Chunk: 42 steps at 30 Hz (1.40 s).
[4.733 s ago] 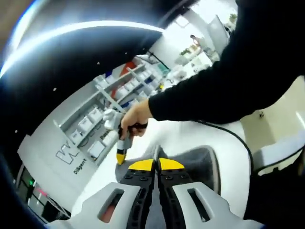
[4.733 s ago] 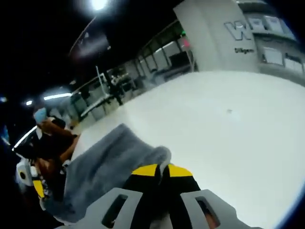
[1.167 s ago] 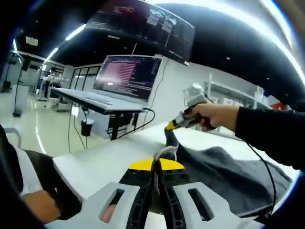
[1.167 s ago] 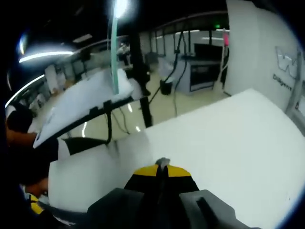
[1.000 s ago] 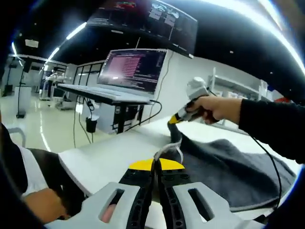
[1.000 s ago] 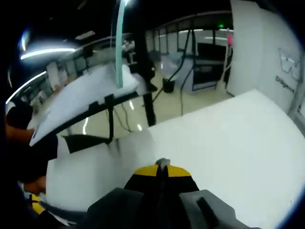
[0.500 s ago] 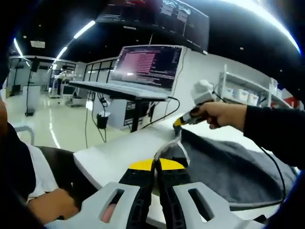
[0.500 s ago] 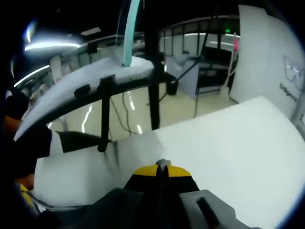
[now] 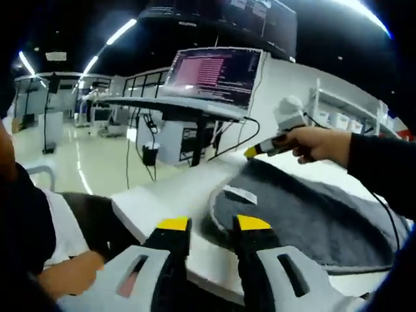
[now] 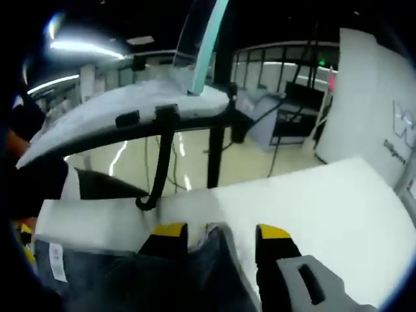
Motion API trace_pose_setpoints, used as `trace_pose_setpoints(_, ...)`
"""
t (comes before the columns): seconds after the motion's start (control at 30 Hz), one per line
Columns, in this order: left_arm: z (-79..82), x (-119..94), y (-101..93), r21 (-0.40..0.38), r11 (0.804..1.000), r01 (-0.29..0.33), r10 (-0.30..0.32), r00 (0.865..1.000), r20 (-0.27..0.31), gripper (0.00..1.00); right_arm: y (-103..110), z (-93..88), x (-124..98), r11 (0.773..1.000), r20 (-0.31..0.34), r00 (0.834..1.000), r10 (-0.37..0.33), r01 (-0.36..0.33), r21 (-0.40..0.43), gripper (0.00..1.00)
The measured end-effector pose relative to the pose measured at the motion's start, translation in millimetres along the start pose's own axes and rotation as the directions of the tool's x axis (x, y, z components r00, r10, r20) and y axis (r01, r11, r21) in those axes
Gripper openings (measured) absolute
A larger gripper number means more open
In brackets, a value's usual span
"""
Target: Open the folded towel by lifting each exposed corner and separating the folded layers until the towel lies flat within the target outline without major curled edges
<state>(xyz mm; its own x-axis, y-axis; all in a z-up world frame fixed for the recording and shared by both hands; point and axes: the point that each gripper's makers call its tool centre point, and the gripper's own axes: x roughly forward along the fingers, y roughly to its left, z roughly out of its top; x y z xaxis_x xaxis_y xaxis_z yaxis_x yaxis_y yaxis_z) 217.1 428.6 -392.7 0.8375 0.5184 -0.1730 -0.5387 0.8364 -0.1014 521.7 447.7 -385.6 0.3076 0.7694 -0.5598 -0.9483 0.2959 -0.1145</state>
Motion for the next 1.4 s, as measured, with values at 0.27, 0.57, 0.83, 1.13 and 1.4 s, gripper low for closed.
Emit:
trace_pose_setpoints(0.27,50.2,4,-43.3,0.258,0.962,0.091,-0.128,0.983,0.131,0.99,-46,12.4,-49,0.988,0.068,0.987,-0.147,0.15,-0.041,1.0)
trace_pose_setpoints(0.57,112.2,5,-115.1,0.329,0.892,0.31,-0.366,0.922,0.123,1.0,-74,27.3,-139,0.973,0.129,0.965,-0.227,0.229,0.001,1.0)
trace_pose_setpoints(0.83,129.0,19,-150.6,0.302,0.853,0.427,-0.465,0.882,0.068,1.0,-101,21.0,-232,0.945,0.188,0.928,-0.322,0.326,0.011,1.0)
trace_pose_setpoints(1.13,147.5,29,-179.6,0.308,0.799,0.517,-0.556,0.83,0.049,0.97,-130,-10.4,-366,0.89,0.261,0.851,-0.455,0.44,0.118,1.0)
trace_pose_setpoints(1.4,131.9,39,-204.8,0.342,0.693,0.634,-0.656,0.752,-0.065,0.91,-170,-70.4,-491,0.775,0.257,0.732,-0.632,0.606,0.18,0.99)
